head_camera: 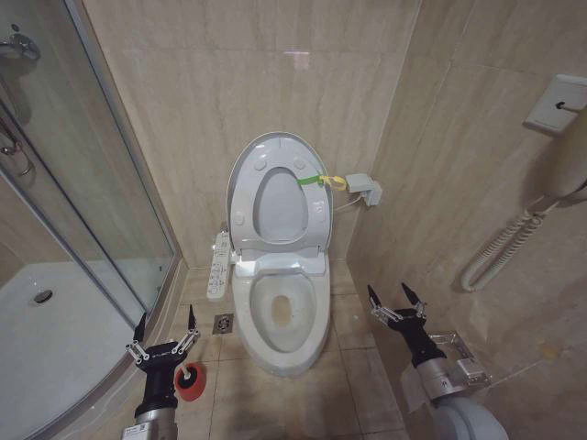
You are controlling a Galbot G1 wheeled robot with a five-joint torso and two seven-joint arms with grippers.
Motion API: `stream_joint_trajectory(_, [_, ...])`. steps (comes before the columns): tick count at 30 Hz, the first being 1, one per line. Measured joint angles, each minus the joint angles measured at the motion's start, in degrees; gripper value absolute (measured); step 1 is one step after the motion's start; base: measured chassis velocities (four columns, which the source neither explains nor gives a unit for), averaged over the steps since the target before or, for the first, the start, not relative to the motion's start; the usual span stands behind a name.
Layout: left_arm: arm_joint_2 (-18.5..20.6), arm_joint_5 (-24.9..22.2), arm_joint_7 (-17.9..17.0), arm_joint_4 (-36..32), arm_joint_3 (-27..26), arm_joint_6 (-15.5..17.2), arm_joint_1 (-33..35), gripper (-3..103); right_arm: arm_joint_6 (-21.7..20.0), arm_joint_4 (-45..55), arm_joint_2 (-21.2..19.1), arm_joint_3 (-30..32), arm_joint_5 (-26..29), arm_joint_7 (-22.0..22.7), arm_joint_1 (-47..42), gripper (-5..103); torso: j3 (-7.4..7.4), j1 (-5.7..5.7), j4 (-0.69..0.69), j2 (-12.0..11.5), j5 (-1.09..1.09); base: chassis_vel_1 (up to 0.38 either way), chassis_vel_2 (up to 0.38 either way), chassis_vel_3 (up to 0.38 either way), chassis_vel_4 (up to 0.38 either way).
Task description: Open the toilet lid, clean the toilet bowl with a toilet brush, close the toilet lid, and flush.
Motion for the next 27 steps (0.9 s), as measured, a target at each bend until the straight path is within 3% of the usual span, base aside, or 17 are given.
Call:
stream_joint_trajectory(18, [0.0,0.0,0.0,0.0,0.0,0.0,0.01,97,1.01,-0.96,-0.31,-0.88,3.35,-0.91,1.12,100,-0.01,-0.02,0.0,0.01,0.01,-0.035,0.036,0.031,-0.035])
stream_joint_trajectory(27, [0.0,0.0,0.0,0.0,0.0,0.0,-0.02,97,4.62,-2.6,-1.42,0.37,2.7,1.32,2.27,100,0.02,0.06,-0.01,-0.02,0.0,-0.181,0.177,0.166,-0.165])
